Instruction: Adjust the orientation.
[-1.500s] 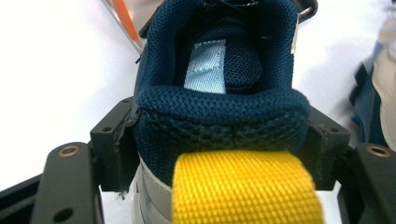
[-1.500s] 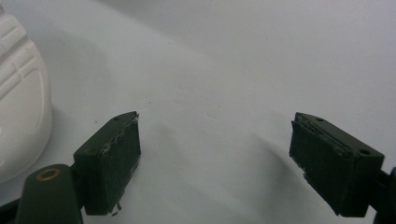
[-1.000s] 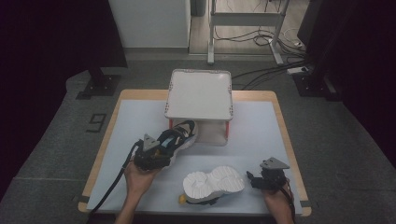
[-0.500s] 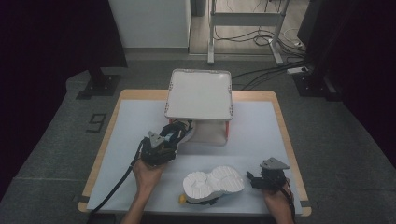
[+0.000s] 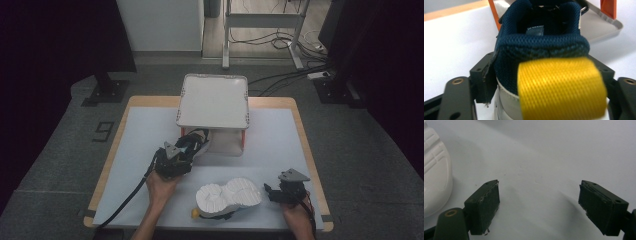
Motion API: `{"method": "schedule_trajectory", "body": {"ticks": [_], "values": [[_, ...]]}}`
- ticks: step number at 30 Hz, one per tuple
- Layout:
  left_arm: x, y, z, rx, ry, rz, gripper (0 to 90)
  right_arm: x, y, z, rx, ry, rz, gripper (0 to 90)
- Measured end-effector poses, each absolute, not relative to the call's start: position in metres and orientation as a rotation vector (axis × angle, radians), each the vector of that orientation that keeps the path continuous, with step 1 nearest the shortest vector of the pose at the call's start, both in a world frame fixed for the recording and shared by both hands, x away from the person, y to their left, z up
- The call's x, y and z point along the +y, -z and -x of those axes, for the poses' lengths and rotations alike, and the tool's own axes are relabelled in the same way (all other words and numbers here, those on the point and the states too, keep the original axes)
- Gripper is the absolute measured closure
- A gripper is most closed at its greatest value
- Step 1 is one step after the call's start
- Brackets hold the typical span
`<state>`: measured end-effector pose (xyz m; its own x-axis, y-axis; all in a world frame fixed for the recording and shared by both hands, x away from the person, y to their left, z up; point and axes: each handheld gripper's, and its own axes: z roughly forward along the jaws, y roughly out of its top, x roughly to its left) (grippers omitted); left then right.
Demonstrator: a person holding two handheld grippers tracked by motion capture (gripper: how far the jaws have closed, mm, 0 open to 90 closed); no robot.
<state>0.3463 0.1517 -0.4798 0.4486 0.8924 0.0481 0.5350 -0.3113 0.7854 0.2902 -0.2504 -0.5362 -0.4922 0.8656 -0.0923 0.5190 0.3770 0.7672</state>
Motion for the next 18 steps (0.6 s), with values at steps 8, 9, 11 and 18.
{"method": "schedule_trajectory", "body": {"ticks": [8,9,11,18], "values": [[0.167,0.471,-0.338,1.161,-0.476,-2.055,6.8,-0.25,0.536,-0.29,2.154,-0.943,-1.188,16.5],[0.17,0.471,-0.335,1.152,-0.467,-2.053,7.5,-0.25,0.536,-0.29,2.154,-0.943,-1.19,16.6],[0.179,0.47,-0.33,1.133,-0.454,-2.048,10.0,-0.25,0.536,-0.29,2.15,-0.942,-1.189,16.5],[0.204,0.485,-0.324,1.102,-0.373,-2.061,26.8,-0.25,0.536,-0.29,2.15,-0.942,-1.19,16.5]]}}
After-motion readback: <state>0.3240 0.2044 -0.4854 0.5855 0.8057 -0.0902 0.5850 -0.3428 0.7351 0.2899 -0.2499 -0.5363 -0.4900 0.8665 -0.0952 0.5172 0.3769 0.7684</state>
